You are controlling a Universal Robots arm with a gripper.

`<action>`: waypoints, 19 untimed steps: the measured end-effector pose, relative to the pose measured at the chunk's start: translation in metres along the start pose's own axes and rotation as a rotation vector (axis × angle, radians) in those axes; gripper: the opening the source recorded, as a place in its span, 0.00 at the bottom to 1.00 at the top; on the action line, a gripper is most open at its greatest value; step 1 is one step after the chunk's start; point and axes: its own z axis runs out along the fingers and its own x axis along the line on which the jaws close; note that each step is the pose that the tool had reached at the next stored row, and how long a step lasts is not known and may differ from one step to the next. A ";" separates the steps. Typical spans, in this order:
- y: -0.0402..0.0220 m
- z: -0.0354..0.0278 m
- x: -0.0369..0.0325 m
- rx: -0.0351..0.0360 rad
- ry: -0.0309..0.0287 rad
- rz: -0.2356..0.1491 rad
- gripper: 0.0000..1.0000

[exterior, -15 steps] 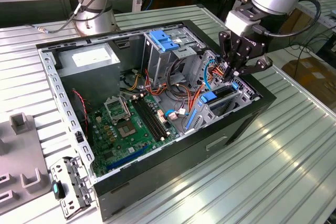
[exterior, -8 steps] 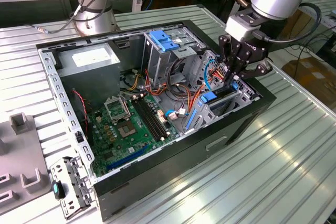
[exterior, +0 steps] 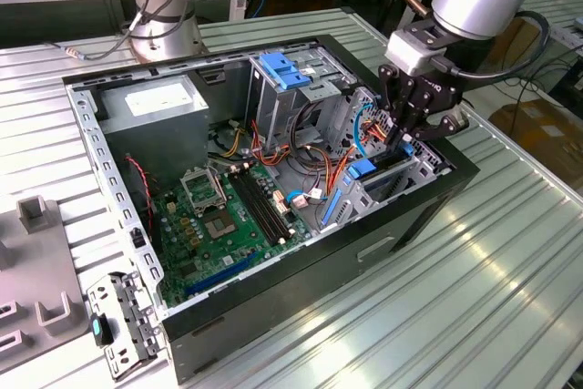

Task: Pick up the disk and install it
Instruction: 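Insert the first disk wire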

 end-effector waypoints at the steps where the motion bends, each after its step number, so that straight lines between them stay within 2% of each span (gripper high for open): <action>1: 0.0000 0.0005 0.0003 0.0000 -0.0001 0.000 0.16; 13: 0.0003 0.0069 0.0003 -0.0001 0.0000 0.007 0.16; 19: 0.0003 0.0065 0.0004 -0.0002 -0.0001 0.007 0.18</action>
